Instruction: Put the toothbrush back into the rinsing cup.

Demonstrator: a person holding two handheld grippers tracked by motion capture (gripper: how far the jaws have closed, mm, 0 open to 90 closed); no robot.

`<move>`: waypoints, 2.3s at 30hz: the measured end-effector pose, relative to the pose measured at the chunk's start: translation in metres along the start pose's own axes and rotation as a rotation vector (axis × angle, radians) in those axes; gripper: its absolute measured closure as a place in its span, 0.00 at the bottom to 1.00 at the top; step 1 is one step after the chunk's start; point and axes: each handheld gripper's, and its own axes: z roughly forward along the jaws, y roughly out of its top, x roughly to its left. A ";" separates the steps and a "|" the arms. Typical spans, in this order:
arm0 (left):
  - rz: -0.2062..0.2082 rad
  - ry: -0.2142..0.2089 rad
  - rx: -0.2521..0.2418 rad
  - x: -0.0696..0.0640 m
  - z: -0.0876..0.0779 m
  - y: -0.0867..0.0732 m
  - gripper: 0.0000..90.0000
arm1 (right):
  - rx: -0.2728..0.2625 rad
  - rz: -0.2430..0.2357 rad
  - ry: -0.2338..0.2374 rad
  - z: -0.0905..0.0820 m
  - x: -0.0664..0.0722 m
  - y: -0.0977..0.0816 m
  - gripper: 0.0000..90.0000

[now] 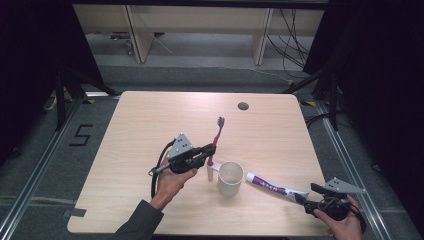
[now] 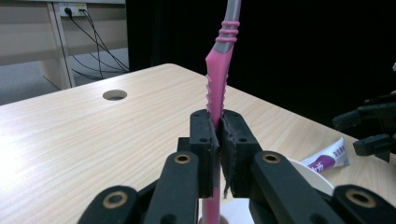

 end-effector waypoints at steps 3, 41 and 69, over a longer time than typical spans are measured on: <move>-0.004 0.002 0.006 0.001 -0.001 -0.005 0.92 | 0.007 0.002 -0.001 0.000 0.000 0.000 0.28; 0.019 -0.016 0.108 -0.001 -0.008 -0.031 0.86 | 0.006 -0.006 0.009 0.001 0.001 0.000 0.28; -0.026 0.043 0.088 -0.005 -0.052 -0.025 0.42 | -0.008 -0.007 0.003 -0.001 0.002 0.001 0.28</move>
